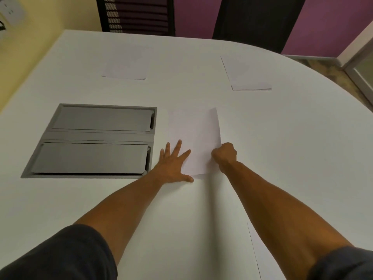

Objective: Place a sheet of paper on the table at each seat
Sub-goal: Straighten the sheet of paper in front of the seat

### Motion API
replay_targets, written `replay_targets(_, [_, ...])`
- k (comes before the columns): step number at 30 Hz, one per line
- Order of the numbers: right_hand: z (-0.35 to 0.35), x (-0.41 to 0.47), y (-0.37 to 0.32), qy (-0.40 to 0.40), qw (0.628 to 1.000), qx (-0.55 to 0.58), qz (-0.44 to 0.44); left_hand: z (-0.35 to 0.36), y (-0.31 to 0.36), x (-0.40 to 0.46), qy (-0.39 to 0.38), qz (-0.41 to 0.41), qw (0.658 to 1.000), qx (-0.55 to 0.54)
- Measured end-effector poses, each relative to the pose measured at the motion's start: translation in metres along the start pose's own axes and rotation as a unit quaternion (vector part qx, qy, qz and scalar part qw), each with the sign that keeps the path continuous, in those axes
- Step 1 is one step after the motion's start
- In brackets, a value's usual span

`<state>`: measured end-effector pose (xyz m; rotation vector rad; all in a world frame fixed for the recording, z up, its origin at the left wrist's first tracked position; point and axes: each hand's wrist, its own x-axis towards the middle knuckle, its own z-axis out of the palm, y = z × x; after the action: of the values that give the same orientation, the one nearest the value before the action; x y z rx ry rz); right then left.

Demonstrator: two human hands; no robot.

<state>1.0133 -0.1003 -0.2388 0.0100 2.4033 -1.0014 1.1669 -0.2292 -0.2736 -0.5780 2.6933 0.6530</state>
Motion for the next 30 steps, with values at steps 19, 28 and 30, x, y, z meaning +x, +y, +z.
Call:
replay_targets(19, [0.076, -0.271, 0.023, -0.302, 0.946, 0.116, -0.034, -0.088, -0.126, -0.276, 0.256, -0.302, 0.862, -0.316])
replay_targets(28, [0.147, -0.375, 0.083, -0.329, 0.931, -0.107, -0.12, 0.006, -0.162, -0.412, 0.206, -0.426, 0.855, -0.212])
replay_targets(30, [0.158, -0.386, 0.097, -0.341, 0.918, -0.157, -0.125, 0.024, -0.165, -0.428, 0.174, -0.457, 0.851, -0.192])
